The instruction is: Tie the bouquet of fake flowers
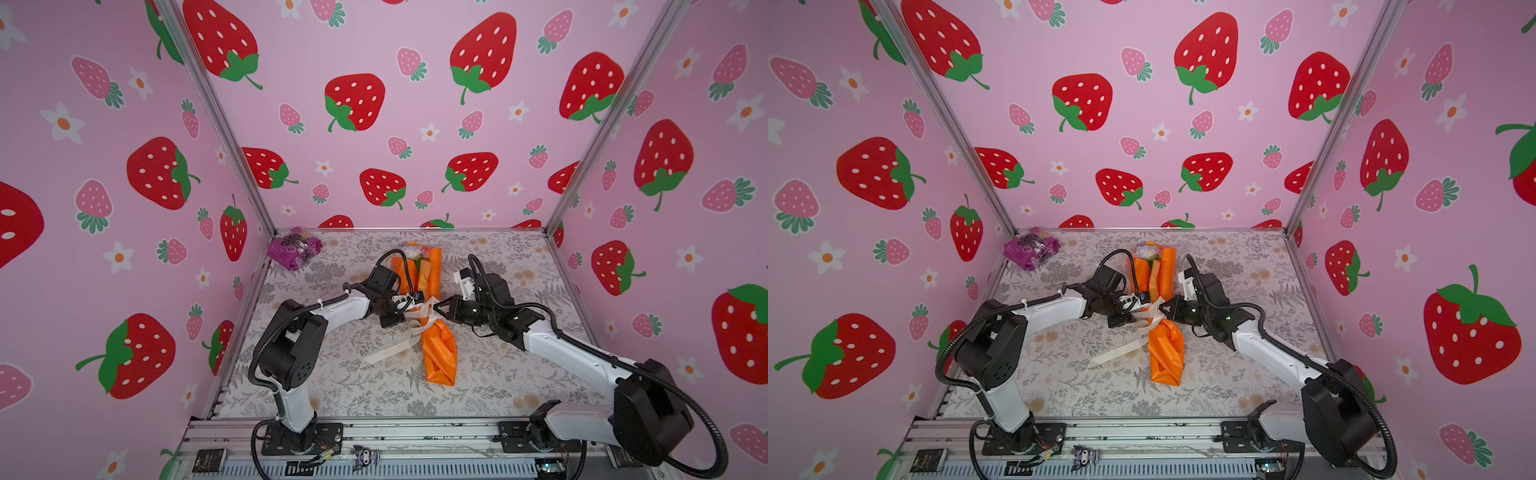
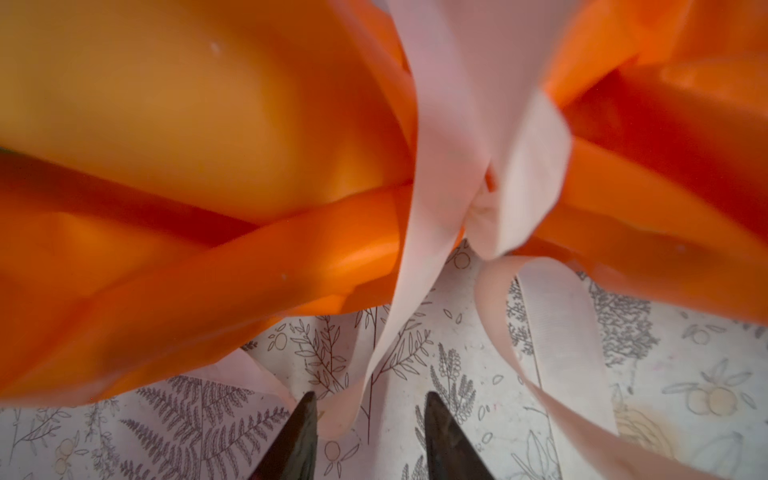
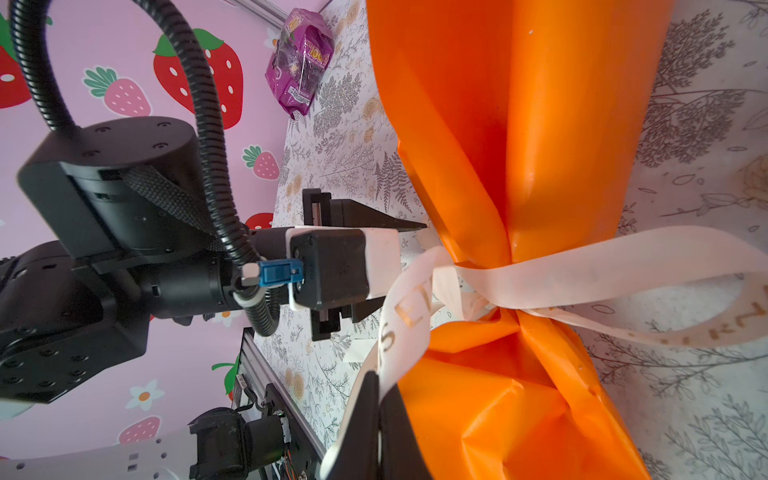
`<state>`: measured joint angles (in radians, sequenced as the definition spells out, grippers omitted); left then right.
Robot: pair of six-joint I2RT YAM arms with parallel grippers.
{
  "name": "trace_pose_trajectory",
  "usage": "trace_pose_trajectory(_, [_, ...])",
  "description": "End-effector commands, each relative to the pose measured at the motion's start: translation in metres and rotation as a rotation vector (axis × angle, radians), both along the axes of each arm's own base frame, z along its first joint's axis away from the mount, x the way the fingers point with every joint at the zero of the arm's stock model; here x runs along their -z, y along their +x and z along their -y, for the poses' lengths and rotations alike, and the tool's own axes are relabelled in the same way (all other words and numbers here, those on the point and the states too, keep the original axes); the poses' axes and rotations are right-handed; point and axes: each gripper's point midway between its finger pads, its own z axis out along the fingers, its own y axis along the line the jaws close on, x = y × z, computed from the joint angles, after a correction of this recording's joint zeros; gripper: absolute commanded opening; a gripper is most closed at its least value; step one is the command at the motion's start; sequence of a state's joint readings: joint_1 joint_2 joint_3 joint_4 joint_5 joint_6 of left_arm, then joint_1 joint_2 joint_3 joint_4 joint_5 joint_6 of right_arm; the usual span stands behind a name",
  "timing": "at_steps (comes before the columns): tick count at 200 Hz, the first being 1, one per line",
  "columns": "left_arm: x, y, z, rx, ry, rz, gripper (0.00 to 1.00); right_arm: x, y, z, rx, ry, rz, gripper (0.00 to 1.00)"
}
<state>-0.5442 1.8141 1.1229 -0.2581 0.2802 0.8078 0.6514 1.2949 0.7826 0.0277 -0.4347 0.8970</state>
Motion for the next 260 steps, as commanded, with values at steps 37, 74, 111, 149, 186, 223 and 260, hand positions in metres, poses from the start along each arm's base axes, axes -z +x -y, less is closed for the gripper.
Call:
trace_pose_trajectory(37, [-0.002, 0.004, 0.017, 0.055, -0.018, 0.036, 0.38, 0.000, 0.005, 0.000, 0.015, 0.002, -0.020, 0.07])
trace_pose_trajectory(74, [-0.012, -0.002, 0.007, 0.026, 0.000, 0.036, 0.13, -0.001, 0.006, 0.001, 0.023, 0.000, -0.019, 0.07])
trace_pose_trajectory(111, [-0.041, -0.020, -0.002, -0.055, -0.050, 0.006, 0.00, -0.006, 0.008, 0.001, 0.020, 0.008, 0.001, 0.07])
trace_pose_trajectory(149, [-0.064, -0.047, -0.007, -0.173, -0.108, -0.142, 0.00, -0.021, 0.011, -0.004, 0.005, 0.031, 0.037, 0.07])
trace_pose_trajectory(186, [-0.093, -0.076, -0.006, -0.328, -0.157, -0.391, 0.00, -0.034, 0.017, -0.007, -0.001, 0.038, 0.073, 0.07])
trace_pose_trajectory(223, [-0.147, -0.108, 0.009, -0.382, -0.333, -0.599, 0.00, -0.037, 0.024, -0.009, 0.003, 0.018, 0.091, 0.07])
trace_pose_trajectory(260, [-0.186, -0.121, 0.011, -0.529, -0.432, -0.820, 0.00, -0.034, 0.023, -0.011, -0.003, 0.026, 0.080, 0.07])
